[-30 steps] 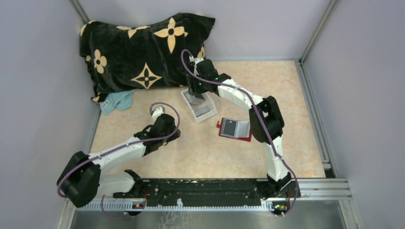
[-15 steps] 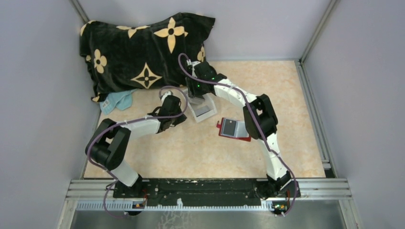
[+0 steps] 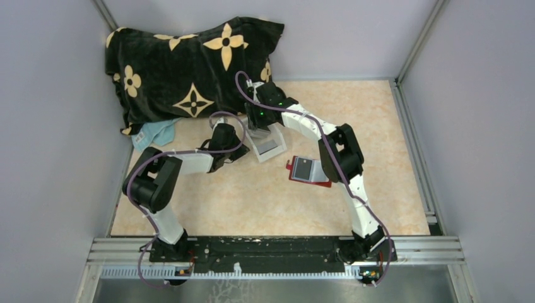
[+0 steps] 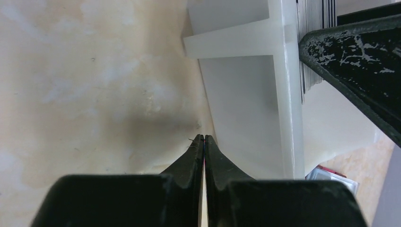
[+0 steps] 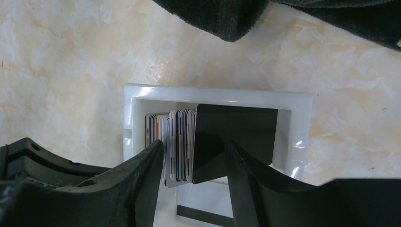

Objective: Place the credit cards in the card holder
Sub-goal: Pick up the credit card from the storage box.

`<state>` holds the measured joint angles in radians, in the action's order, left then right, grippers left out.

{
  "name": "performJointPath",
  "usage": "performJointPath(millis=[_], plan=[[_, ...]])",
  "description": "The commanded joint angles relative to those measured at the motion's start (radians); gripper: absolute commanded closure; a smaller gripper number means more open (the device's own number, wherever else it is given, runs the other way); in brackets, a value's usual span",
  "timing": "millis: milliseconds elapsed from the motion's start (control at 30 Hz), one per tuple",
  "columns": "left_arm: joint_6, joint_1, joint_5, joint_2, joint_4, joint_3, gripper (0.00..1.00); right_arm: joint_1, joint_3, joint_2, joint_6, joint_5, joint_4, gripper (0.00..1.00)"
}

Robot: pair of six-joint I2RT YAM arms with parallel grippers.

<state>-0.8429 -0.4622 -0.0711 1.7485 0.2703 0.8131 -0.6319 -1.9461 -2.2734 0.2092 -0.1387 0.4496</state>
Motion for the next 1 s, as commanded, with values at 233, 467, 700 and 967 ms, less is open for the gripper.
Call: performJointPath(millis=[233, 467, 700, 967], plan=[[-0.062, 0.011, 0.103, 0.053, 0.103, 0.048, 0.92, -0.01, -0.027, 0.003, 0.002, -0.028, -0.014, 0.57], [-0.062, 0.011, 0.11, 0.052, 0.093, 0.058, 0.92, -0.027, -0.021, 0.041, 0.005, -0.024, -0.012, 0.65], [-0.059, 0.014, 0.105, 0.048, 0.084, 0.054, 0.92, -0.038, -0.006, 0.07, 0.009, -0.022, -0.017, 0.67], [-0.057, 0.021, 0.1, 0.04, 0.076, 0.051, 0.92, -0.045, -0.006, 0.097, 0.005, -0.023, -0.017, 0.7]])
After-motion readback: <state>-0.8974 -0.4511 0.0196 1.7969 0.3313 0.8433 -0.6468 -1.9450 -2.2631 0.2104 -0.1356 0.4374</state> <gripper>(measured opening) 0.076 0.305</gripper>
